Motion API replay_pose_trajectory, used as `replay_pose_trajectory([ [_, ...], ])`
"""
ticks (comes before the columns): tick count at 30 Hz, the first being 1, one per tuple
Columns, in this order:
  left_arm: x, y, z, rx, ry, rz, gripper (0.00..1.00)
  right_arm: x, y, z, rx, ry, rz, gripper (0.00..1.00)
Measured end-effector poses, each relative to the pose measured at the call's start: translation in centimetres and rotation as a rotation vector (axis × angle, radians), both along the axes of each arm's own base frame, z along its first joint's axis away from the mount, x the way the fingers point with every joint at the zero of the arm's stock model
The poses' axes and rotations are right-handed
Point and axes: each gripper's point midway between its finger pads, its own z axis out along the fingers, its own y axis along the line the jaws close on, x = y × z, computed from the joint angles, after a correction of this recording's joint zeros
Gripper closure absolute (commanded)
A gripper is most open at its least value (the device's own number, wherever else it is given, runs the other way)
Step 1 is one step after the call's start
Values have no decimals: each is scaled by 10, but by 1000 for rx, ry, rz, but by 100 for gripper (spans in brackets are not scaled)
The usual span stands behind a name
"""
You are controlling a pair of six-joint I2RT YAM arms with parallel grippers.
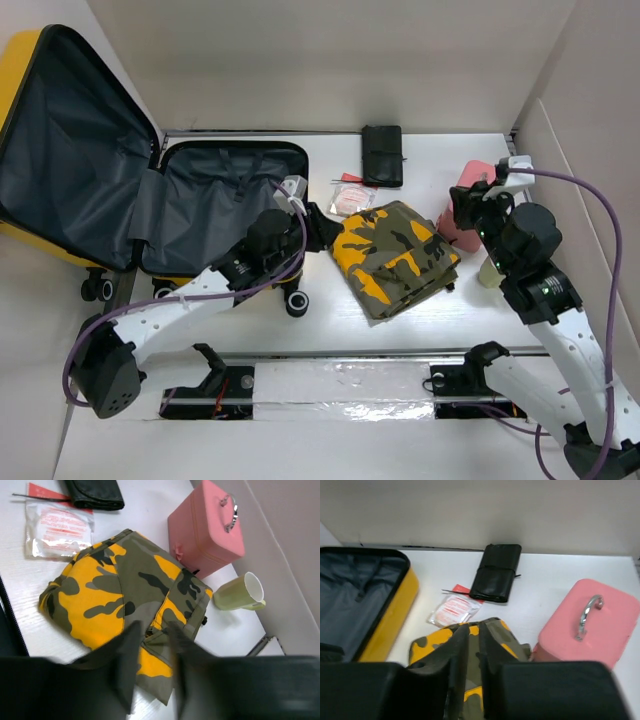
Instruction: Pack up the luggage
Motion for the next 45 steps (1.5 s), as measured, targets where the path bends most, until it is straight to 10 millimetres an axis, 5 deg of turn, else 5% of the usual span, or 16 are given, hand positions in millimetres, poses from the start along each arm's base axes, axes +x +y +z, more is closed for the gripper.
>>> replay_pose_trajectory([
  [3, -8, -8, -2, -31, 14, -27, 100, -2, 0, 0, 10, -1, 2, 100],
  [10, -59, -59, -34, 97, 90, -51, 100, -9, -1, -2, 9, 2, 10, 96],
  [13, -64, -57, -59, 142, 165, 18, 89, -13, -2, -2, 13, 5, 15, 79],
  [14, -64, -54, -67, 152, 193, 46, 84, -15, -2, -2, 16, 4, 22, 65],
  [17, -67, -48, -86, 174, 255, 112, 57, -20, 3, -8, 21, 11, 55, 42],
  [20, -76, -51, -105, 202, 309, 146, 29, -23, 13, -13, 21, 20, 111, 28],
  [23, -82, -54, -130, 233, 371, 177, 24, -27, 25, -19, 17, 34, 184, 23],
  [27, -80, -54, -165, 291, 450, 246, 14, -35, 37, -29, 15, 50, 265, 23],
  [32, -66, -59, -190, 312, 528, 350, 14, -47, 45, -27, 20, 34, 332, 22],
  [45, -22, -68, -198, 191, 578, 523, 21, -72, 61, -22, 29, -4, 436, 23],
])
